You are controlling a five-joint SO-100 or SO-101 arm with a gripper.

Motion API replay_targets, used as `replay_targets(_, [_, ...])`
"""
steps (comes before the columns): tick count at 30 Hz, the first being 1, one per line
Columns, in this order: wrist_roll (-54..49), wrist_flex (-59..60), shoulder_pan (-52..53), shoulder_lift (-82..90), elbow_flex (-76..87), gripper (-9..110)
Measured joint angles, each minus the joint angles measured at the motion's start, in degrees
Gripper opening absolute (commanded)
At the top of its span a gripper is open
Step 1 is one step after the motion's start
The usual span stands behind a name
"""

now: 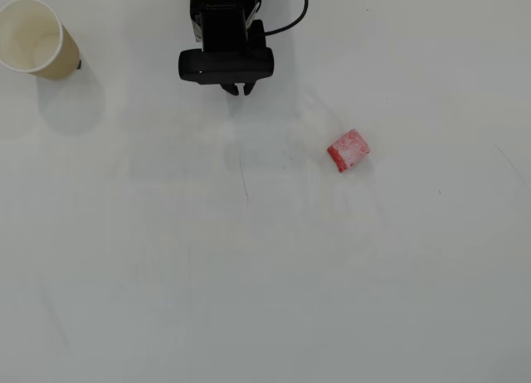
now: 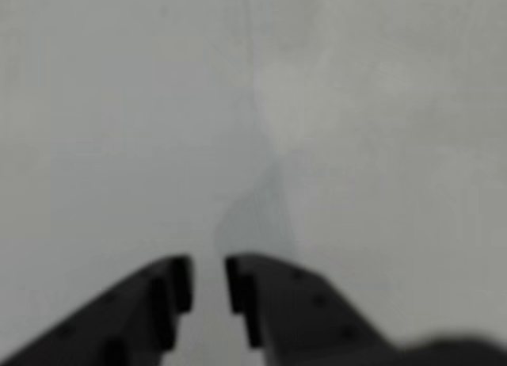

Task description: Pick up the cube and drop it in the cup.

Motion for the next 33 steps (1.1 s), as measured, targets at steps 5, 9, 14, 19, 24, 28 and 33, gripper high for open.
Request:
replay_targets(5, [0.09, 0.70, -1.32, 0.44, 0.00, 2])
replay_targets(9, [0.09, 0.88, -1.05, 0.53, 0.00, 2])
replay_targets(14, [0.09, 0.88, -1.05, 0.53, 0.00, 2])
replay_targets(19, [0.09, 0.88, -1.14, 0.53, 0.00, 2])
replay_targets(24, [0.26, 0.88, -5.63, 0.53, 0.00, 2])
replay_targets(28, [0.09, 0.70, -7.73, 0.53, 0.00, 3])
replay_targets(33, [0.09, -6.15, -6.77, 0.53, 0.00, 3])
